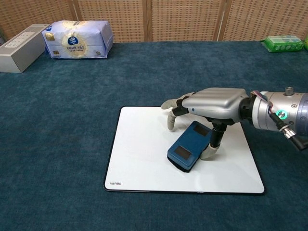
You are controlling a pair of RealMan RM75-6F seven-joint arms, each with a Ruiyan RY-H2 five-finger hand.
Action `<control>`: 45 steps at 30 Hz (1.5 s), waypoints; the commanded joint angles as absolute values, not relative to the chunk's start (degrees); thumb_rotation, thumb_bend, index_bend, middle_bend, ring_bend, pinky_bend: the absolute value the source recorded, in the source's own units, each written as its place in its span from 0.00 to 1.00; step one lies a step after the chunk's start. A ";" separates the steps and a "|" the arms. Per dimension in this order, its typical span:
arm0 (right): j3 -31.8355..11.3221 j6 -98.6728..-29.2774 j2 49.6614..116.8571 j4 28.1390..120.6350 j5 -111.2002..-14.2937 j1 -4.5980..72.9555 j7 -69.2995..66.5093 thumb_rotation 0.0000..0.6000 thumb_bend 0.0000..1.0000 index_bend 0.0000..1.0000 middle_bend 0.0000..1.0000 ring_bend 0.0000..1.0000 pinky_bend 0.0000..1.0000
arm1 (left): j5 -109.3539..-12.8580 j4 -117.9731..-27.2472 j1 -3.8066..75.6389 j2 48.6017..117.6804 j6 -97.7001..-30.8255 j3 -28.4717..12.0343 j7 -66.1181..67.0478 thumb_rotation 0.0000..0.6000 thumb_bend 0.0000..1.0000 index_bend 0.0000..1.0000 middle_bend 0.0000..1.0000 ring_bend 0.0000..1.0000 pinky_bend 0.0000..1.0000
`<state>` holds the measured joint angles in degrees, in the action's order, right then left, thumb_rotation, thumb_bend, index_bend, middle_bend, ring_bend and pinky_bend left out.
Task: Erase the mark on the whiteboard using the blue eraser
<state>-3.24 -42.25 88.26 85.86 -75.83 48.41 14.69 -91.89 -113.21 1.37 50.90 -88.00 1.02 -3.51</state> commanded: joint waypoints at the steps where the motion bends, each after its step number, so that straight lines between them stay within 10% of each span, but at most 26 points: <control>1: -3.29 -42.08 88.40 85.60 -75.73 48.55 14.55 1.00 0.00 0.25 0.00 0.00 0.00 | -91.78 -113.19 1.41 50.94 -87.88 1.02 -3.52 1.00 0.50 0.29 0.27 0.19 0.00; 45: -2.36 -41.41 83.83 89.80 -74.54 49.53 19.16 1.00 0.00 0.37 0.01 0.00 0.00 | -90.88 -111.83 1.78 51.97 -87.04 0.88 -4.16 1.00 0.49 0.29 0.27 0.19 0.00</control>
<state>-2.40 -41.63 83.99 89.69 -74.73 49.39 18.93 -90.89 -111.83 1.78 51.97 -87.05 0.88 -4.15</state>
